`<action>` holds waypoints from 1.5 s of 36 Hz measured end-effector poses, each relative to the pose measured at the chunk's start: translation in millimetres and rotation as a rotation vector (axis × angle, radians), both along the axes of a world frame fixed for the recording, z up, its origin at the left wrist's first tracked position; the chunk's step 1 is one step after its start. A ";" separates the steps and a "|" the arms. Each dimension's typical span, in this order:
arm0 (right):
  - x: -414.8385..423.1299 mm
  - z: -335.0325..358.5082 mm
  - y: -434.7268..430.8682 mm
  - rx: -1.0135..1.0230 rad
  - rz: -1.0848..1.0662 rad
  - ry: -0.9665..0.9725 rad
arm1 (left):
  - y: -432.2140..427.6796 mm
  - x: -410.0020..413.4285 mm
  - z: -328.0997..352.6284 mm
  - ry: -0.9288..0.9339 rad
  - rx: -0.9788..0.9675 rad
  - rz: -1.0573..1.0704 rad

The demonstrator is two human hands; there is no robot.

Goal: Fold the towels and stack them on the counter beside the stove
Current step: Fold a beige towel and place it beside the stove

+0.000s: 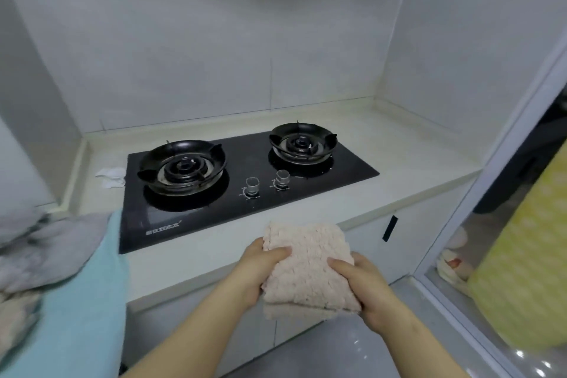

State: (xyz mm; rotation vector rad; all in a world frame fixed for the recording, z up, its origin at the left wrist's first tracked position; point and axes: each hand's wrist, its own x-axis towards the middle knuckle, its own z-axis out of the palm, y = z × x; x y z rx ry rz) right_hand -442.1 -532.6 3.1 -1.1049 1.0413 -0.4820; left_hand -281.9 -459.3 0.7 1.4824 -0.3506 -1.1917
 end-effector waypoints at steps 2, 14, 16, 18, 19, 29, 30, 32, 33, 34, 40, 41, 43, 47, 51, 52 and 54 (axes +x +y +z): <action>-3.5 3.5 -29.3 -0.025 -0.012 0.002 | -30.6 -6.0 2.9 -0.004 -0.004 0.002; 15.6 1.0 -223.6 -0.124 -0.083 0.049 | -232.6 10.6 -1.7 -0.017 -0.056 -0.062; 20.0 2.2 -258.4 -0.124 -0.101 0.061 | -267.6 12.3 0.8 -0.021 -0.055 -0.069; 23.4 2.5 -291.5 -0.127 -0.111 0.066 | -302.5 13.7 1.3 -0.020 -0.054 -0.072; 25.2 2.6 -308.1 -0.134 -0.118 0.067 | -320.1 14.9 1.0 -0.026 -0.055 -0.072; 33.2 -9.0 -456.6 -0.111 -0.100 0.075 | -469.3 22.7 -15.3 -0.071 -0.037 -0.043; 34.3 -11.1 -475.6 -0.111 -0.086 0.070 | -485.5 23.4 -17.8 -0.078 -0.028 -0.022; 36.7 -15.7 -513.6 -0.118 -0.051 0.083 | -517.8 23.2 -22.1 -0.079 -0.004 0.034; 38.2 -17.9 -532.6 -0.126 -0.028 0.094 | -533.5 22.9 -23.4 -0.074 -0.012 0.058; 39.8 -20.9 -551.5 -0.131 -0.007 0.105 | -548.6 22.7 -24.2 -0.060 0.001 0.075; 40.5 -32.2 -655.9 -0.109 0.161 0.169 | -627.6 4.0 -20.6 -0.019 0.014 0.213; 40.8 -33.9 -670.4 -0.102 0.186 0.170 | -639.2 2.2 -19.5 -0.026 0.027 0.245; 42.9 -36.2 -698.0 -0.074 0.232 0.142 | -661.5 1.6 -19.9 -0.030 0.055 0.293; 49.1 -38.3 -745.7 -0.085 0.298 0.140 | -699.3 -0.6 -20.4 -0.022 0.095 0.334; 50.6 -35.7 -780.0 -0.108 0.356 0.168 | -729.2 -3.2 -24.1 -0.005 0.102 0.395; 50.8 -34.7 -788.3 -0.115 0.371 0.170 | -736.0 -2.8 -25.5 -0.015 0.104 0.408; 51.9 -34.2 -804.5 -0.134 0.378 0.174 | -748.5 -1.2 -28.0 -0.056 0.112 0.419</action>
